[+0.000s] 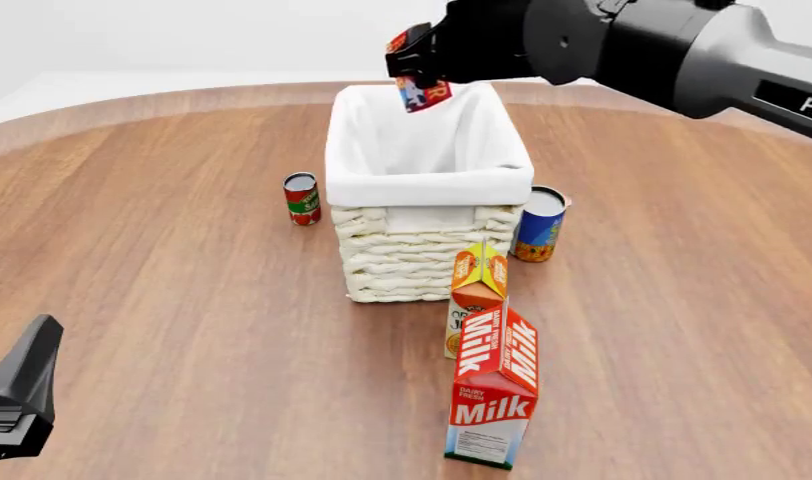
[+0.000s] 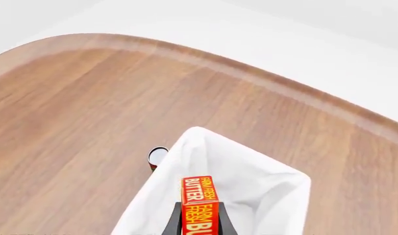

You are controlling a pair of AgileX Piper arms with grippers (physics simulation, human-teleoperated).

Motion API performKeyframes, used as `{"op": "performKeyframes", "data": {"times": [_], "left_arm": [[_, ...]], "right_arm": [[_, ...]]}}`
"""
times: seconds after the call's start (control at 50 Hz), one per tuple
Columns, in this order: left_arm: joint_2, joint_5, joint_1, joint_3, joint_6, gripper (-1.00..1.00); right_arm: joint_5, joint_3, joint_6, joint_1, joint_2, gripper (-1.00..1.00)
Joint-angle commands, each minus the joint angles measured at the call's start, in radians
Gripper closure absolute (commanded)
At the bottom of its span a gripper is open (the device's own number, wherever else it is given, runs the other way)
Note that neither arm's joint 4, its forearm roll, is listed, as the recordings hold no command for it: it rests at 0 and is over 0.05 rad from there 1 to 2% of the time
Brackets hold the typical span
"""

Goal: Pick up the butter and put it in the basket.

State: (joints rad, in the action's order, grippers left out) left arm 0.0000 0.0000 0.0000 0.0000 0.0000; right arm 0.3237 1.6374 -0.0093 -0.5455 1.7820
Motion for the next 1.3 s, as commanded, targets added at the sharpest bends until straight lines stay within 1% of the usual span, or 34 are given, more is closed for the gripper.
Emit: {"op": "performKeyframes", "data": {"times": [0.02, 0.24, 0.4, 0.68, 1.08, 1.3], "left_arm": [[0.0, 0.0, 0.0, 0.0, 0.0, -1.0], [0.0, 0.0, 0.0, 0.0, 0.0, -1.0], [0.0, 0.0, 0.0, 0.0, 0.0, -1.0], [0.0, 0.0, 0.0, 0.0, 0.0, -1.0], [0.0, 0.0, 0.0, 0.0, 0.0, -1.0], [0.0, 0.0, 0.0, 0.0, 0.0, -1.0]], "right_arm": [[-0.025, -0.015, 0.016, 0.004, 0.004, 1.0], [-0.04, -0.034, 0.016, -0.003, 0.021, 1.0], [-0.077, -0.081, 0.025, -0.009, 0.026, 1.0], [-0.098, -0.096, 0.031, -0.005, 0.038, 1.0], [-0.122, -0.079, 0.029, 0.002, 0.095, 1.0], [-0.115, -0.046, 0.03, 0.004, 0.115, 1.0]]}}
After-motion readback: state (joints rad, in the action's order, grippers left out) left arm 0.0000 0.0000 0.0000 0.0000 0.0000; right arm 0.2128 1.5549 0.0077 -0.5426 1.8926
